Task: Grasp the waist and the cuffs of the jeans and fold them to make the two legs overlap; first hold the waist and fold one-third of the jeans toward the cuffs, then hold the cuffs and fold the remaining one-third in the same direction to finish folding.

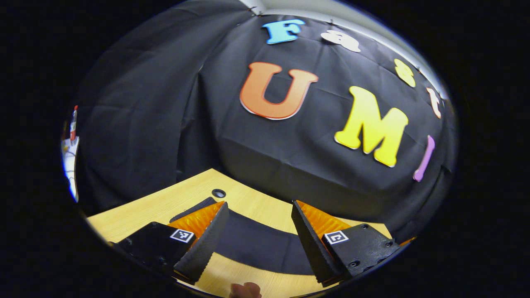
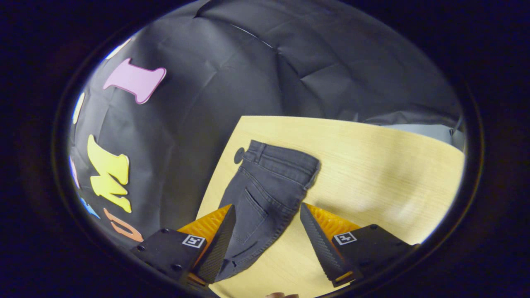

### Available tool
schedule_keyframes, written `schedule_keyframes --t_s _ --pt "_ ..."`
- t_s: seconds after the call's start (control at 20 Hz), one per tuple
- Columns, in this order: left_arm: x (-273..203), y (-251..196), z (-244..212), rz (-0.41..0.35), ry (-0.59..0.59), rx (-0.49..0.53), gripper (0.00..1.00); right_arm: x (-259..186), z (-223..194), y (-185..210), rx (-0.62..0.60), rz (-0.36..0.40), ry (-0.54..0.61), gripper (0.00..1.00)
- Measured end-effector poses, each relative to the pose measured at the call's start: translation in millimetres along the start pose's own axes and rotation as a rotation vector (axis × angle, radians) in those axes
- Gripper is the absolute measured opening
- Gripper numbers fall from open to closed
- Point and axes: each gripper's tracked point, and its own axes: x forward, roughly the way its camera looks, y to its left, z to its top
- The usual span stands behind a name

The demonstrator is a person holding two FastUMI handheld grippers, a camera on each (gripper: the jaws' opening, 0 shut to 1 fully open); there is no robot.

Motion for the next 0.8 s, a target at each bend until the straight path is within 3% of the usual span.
schedule_keyframes --t_s 0.1,0.15,0.2,0.25,0.35,0.5,0.55,0.7,0.75,0.8 --pt "-19.6 -19.2 -3.8 -0.054 -0.008 0.052 0.98 4.4 -7.7 -4.4 0.018 -0.005 0.013 0.96" --pt "-28.1 -26.8 -6.2 -0.073 -0.001 0.079 0.98 7.8 -9.8 -3.6 0.026 -0.003 0.015 0.89" --pt "-35.8 -32.7 -10.9 -0.091 0.008 0.105 0.98 10.8 -10.4 -3.6 0.034 0.0 0.016 0.89" --pt "-43.9 -40.8 -12.1 -0.11 0.011 0.129 0.98 14.7 -11.7 -4.4 0.044 -0.001 0.019 0.96" --pt "-54.8 -55.3 -12.4 -0.143 0.012 0.165 0.98 23.5 -13.9 -3.8 0.066 0.004 0.026 0.96" --pt "-67.4 -64.9 -14.7 -0.163 0.029 0.138 0.98 34.5 -12.0 3.6 0.094 0.033 0.019 0.96" --pt "-70.9 -66.6 -13.6 -0.165 0.028 0.132 0.98 39.3 -11.9 2.8 0.095 0.03 0.018 0.89" --pt "-76.1 -68.4 -11.8 -0.161 0.038 0.121 0.98 47.4 -9.3 4.8 0.131 0.048 0.008 0.91" --pt "-76.2 -67.2 -12.1 -0.157 0.041 0.12 0.98 51.2 -8.9 -2.6 0.143 0.025 0.003 0.89" --pt "-78.0 -68.1 -11.8 -0.154 0.046 0.118 0.98 55.9 -7.5 -5.9 0.167 0.013 0.0 0.75"
